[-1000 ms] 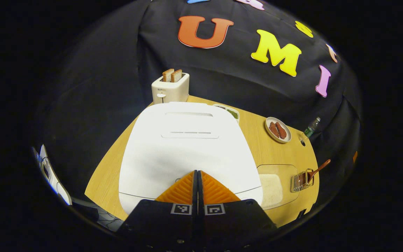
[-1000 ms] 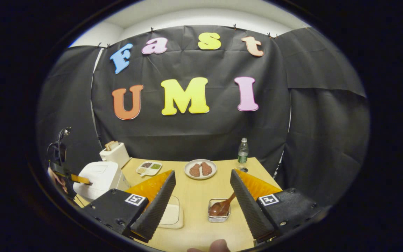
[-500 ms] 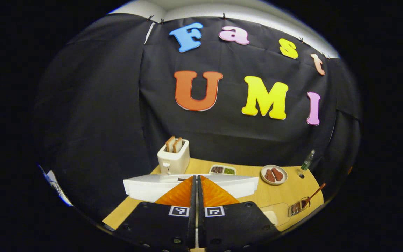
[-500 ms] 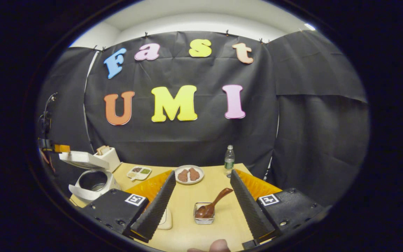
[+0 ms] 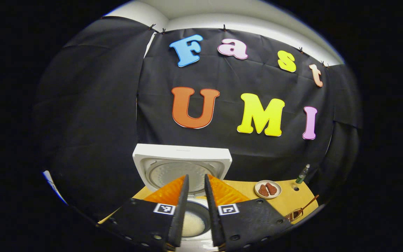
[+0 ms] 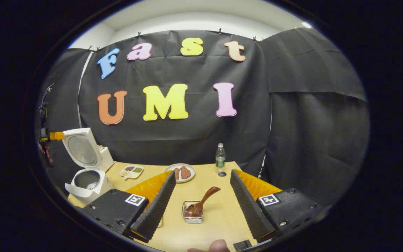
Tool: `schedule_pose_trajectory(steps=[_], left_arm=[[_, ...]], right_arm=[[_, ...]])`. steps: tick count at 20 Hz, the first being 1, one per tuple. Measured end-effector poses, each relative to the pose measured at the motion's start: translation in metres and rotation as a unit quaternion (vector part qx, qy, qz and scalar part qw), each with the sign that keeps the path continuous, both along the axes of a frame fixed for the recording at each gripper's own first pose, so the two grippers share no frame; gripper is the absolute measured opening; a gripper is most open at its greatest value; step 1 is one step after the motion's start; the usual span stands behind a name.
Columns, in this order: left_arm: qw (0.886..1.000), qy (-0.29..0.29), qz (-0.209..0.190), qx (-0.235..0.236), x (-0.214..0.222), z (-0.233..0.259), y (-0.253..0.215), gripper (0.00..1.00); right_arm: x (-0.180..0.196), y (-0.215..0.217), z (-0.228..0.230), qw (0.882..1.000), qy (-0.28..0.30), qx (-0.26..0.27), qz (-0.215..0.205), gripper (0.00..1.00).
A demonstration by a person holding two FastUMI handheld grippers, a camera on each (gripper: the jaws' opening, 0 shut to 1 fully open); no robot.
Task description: Close the left gripper, press the button to open the rice cooker; take a wooden spoon from the chopstick holder with the right hand, scoop a spoonful of rice and pour it into the rice cooker, then put the wooden spoon back into the chopstick holder.
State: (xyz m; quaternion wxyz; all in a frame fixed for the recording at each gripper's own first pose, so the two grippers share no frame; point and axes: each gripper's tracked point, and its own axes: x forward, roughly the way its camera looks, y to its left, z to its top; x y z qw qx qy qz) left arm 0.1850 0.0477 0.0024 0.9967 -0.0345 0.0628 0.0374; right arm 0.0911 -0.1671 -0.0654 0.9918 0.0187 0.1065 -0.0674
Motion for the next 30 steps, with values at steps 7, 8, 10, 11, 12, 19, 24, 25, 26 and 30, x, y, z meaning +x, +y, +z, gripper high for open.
schedule_pose_trajectory(steps=[7,8,10,11,12,19,24,25,26,30], left_arm=[[0.999,-0.042,0.015,0.028,-0.03,0.021,-0.012,0.94],[0.998,-0.042,0.016,0.035,-0.034,0.021,-0.017,0.94],[0.998,-0.047,0.017,0.041,-0.04,0.025,-0.027,0.94],[0.998,-0.052,0.015,0.041,-0.042,0.028,-0.035,0.94],[0.997,-0.057,0.014,0.041,-0.043,0.03,-0.041,0.94],[0.998,-0.051,-0.005,0.031,-0.033,0.028,-0.094,0.94],[0.999,-0.015,0.002,0.048,-0.018,0.008,-0.11,0.95],[0.999,-0.011,0.004,0.051,-0.016,0.006,-0.113,0.94],[0.999,-0.007,0.006,0.053,-0.013,0.004,-0.116,0.94],[0.999,0.005,0.009,0.05,-0.008,-0.003,-0.126,0.94]], right_arm=[[0.014,-0.008,-0.048,0.999,0.028,0.026,0.022,1.0],[0.021,-0.01,-0.06,0.998,0.038,0.035,0.023,1.0],[0.036,-0.012,-0.082,0.997,0.051,0.051,0.027,1.0],[0.045,-0.013,-0.093,0.996,0.056,0.057,0.031,1.0],[0.054,-0.014,-0.106,0.995,0.064,0.06,0.035,1.0],[0.119,-0.023,-0.195,0.982,0.136,0.118,0.053,1.0],[0.152,-0.021,-0.228,0.971,0.164,0.153,0.078,0.86],[0.155,-0.021,-0.233,0.97,0.169,0.156,0.083,0.82],[0.158,-0.021,-0.235,0.968,0.172,0.159,0.088,0.74],[0.166,-0.023,-0.236,0.965,0.178,0.164,0.101,0.49]])
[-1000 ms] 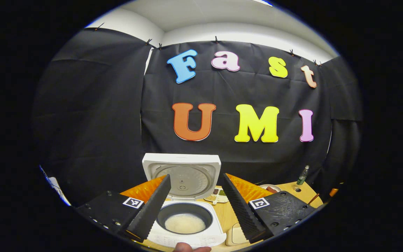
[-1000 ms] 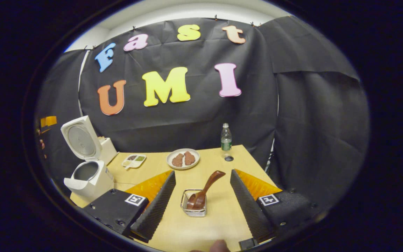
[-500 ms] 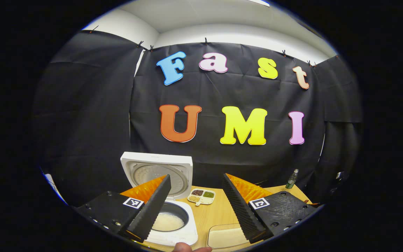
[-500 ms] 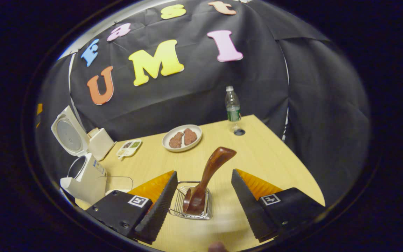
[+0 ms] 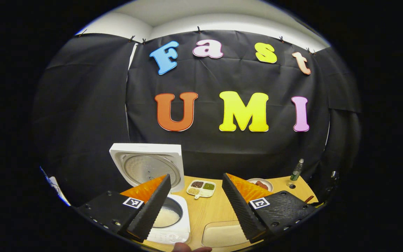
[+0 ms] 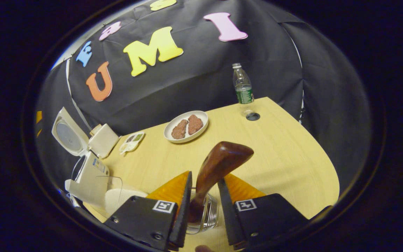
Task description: Close the left gripper, press the button to open the rice cooker; take a wooden spoon from the chopstick holder with the right hand, scoop a spoonful of rice and pour it into the rice cooker, then put the wooden spoon back into the chopstick holder.
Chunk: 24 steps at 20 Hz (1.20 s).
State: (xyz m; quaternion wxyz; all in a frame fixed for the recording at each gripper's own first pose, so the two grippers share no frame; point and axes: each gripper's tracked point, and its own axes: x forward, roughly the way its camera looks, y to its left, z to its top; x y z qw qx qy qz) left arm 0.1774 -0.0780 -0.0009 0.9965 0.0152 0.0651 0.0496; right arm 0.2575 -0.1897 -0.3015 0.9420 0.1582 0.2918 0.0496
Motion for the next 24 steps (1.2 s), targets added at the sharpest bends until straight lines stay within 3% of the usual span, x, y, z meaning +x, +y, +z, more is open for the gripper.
schedule_pose_trajectory(steps=[1,2,4,9,17,21,24], left_arm=[[1.0,-0.001,-0.002,-0.001,0.0,0.001,0.0,0.94],[1.0,-0.002,-0.002,-0.001,-0.001,0.001,0.0,0.94],[1.0,-0.003,-0.002,-0.001,-0.002,0.001,0.006,0.95],[1.0,-0.012,-0.003,-0.013,-0.017,0.004,0.034,0.95],[0.999,-0.04,-0.028,0.009,-0.053,0.003,0.083,0.95],[0.998,-0.045,-0.031,0.014,-0.07,-0.001,0.108,0.95],[0.999,-0.046,-0.024,0.01,-0.083,-0.004,0.129,0.95]], right_arm=[[0.0,0.0,0.003,1.0,-0.001,0.0,0.001,0.45],[-0.001,0.001,0.005,1.0,-0.001,-0.001,0.001,0.34],[-0.006,0.003,0.007,1.0,0.005,0.002,0.001,0.28],[-0.02,0.011,0.025,1.0,0.006,-0.014,-0.016,0.23],[-0.042,0.037,0.11,0.99,-0.046,-0.129,-0.024,0.15],[-0.056,0.079,0.15,0.984,-0.077,-0.161,-0.008,0.13],[-0.064,0.129,0.172,0.982,-0.103,-0.155,0.019,0.1]])
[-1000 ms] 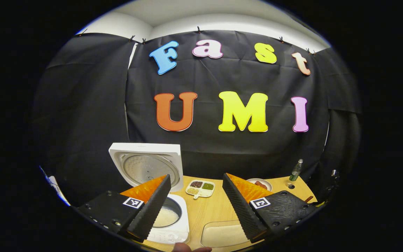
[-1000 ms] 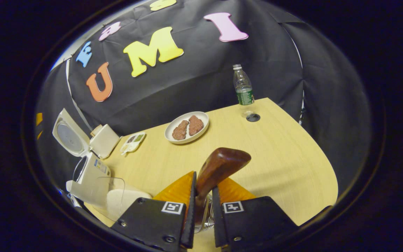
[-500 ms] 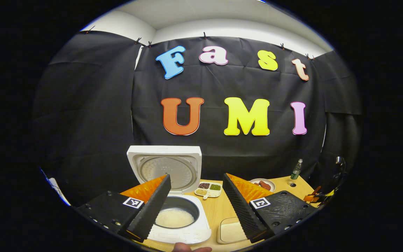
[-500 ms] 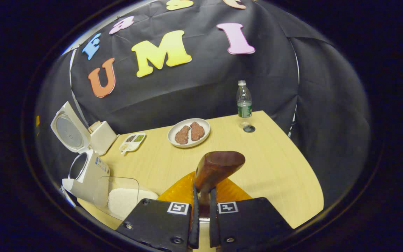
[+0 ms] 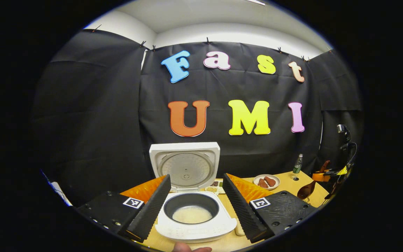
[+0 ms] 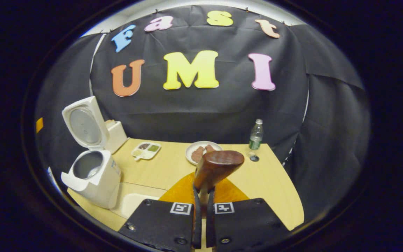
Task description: Close the left gripper, press the button to open the rice cooker; take a wooden spoon from the chopstick holder with the right hand, scoop a spoonful of rice and pour it into the rice cooker, then put the wooden spoon back into the chopstick holder.
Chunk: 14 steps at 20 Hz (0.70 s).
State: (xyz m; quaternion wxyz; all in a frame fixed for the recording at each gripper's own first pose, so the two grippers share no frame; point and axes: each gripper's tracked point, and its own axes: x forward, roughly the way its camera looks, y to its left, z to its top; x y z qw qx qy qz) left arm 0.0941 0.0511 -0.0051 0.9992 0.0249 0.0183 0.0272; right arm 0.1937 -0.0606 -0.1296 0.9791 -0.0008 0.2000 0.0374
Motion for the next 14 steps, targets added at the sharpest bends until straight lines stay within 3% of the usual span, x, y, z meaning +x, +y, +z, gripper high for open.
schedule_pose_trajectory(steps=[4,7,14], left_arm=[[1.0,0.005,0.022,-0.006,-0.015,-0.005,0.03,0.95],[0.999,0.016,0.038,-0.008,-0.028,-0.011,0.047,0.95],[0.996,0.061,0.063,-0.012,-0.047,-0.034,0.069,0.95]], right_arm=[[-0.004,0.064,-0.004,0.999,-0.014,-0.01,0.047,0.1],[-0.003,0.098,-0.041,0.997,0.001,-0.035,0.074,0.1],[0.016,0.123,-0.125,0.984,0.0,-0.159,0.081,0.1]])
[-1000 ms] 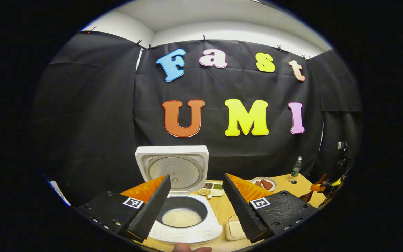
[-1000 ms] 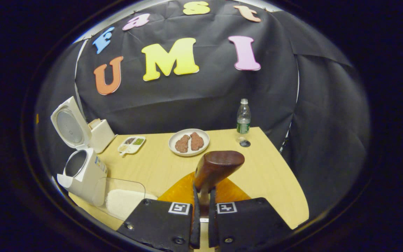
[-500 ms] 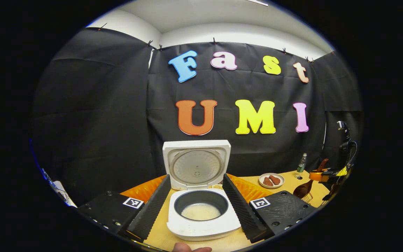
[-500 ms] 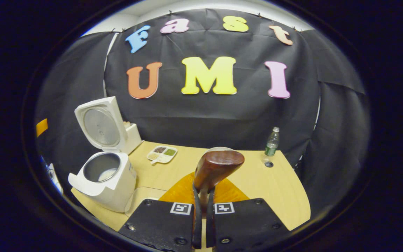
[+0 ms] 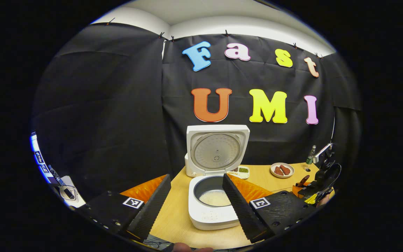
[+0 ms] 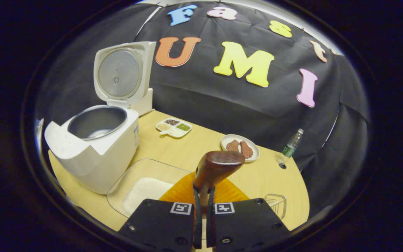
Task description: Close the left gripper, press the button to open the rice cooker; take a wooden spoon from the chopstick holder with the right hand, scoop a spoonful of rice and pour it into the rice cooker, then put the wooden spoon back into the chopstick holder.
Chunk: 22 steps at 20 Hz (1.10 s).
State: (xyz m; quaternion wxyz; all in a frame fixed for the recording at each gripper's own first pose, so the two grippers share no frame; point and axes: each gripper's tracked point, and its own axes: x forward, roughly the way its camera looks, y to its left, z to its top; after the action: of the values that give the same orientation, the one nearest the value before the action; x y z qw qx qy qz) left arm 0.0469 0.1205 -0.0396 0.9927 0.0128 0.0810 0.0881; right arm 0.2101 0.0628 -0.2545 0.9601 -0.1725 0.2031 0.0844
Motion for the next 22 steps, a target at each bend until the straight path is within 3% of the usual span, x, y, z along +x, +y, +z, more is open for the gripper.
schedule_pose_trajectory(steps=[2,6,11,16,19,22], left_arm=[[1.0,0.007,0.004,-0.002,-0.001,-0.003,0.0,0.95],[1.0,0.012,0.012,-0.004,-0.008,-0.008,0.009,0.95],[1.0,0.015,0.016,-0.003,-0.013,-0.006,0.01,0.95],[1.0,0.021,0.016,-0.008,-0.017,-0.01,0.006,0.95],[1.0,0.02,0.009,-0.011,-0.015,-0.009,-0.001,0.95],[1.0,0.02,0.001,-0.012,-0.012,-0.006,-0.009,0.95]], right_arm=[[0.004,0.005,-0.013,1.0,-0.002,-0.009,0.0,0.1],[0.001,0.024,-0.027,0.998,0.024,0.05,-0.004,0.1],[-0.004,0.056,-0.032,0.981,0.077,0.181,0.001,0.1],[-0.009,0.063,-0.031,0.943,0.13,0.305,-0.015,0.1],[-0.012,0.056,-0.029,0.909,0.163,0.382,-0.038,0.1],[-0.012,0.037,-0.033,0.865,0.186,0.459,-0.075,0.1]])
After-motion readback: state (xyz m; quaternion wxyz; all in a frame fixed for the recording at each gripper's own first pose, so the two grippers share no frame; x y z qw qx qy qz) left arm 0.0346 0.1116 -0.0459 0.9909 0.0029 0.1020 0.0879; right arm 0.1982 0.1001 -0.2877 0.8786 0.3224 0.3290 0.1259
